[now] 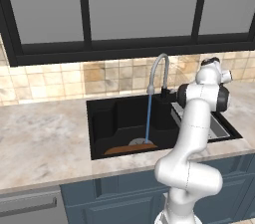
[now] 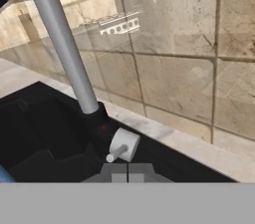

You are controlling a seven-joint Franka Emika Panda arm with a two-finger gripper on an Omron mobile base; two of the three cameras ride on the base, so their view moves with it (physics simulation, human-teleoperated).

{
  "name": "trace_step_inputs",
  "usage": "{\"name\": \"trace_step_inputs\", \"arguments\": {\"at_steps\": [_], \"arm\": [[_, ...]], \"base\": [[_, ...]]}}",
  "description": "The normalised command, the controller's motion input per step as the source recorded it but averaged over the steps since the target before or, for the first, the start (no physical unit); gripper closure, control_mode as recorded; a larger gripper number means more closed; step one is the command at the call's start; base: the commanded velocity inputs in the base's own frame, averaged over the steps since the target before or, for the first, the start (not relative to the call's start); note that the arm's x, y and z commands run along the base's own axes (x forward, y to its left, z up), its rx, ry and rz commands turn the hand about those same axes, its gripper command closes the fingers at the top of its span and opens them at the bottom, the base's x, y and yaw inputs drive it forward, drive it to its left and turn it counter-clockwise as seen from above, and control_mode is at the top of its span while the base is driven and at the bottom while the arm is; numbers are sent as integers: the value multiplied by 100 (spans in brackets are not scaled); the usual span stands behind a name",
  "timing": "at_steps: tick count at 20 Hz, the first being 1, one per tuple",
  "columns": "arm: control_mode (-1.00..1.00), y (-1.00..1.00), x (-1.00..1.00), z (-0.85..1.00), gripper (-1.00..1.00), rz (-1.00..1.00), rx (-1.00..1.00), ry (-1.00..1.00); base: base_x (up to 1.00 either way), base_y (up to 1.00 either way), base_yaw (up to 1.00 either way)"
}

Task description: Turn on the sink faucet with hot water and rinse the cutting board for ten seconds, then turn off the faucet. Push the cutting board to reach the water if necessary.

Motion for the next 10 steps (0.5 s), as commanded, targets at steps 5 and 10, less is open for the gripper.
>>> {"name": "trace_step_inputs", "arguments": {"at_steps": [5,10], "arm": [[-100,0,2,0,100,0,0,0],[-100,-8,8,-8,100,0,0,0]], "base": [[0,0,0],[0,0,0]]}}
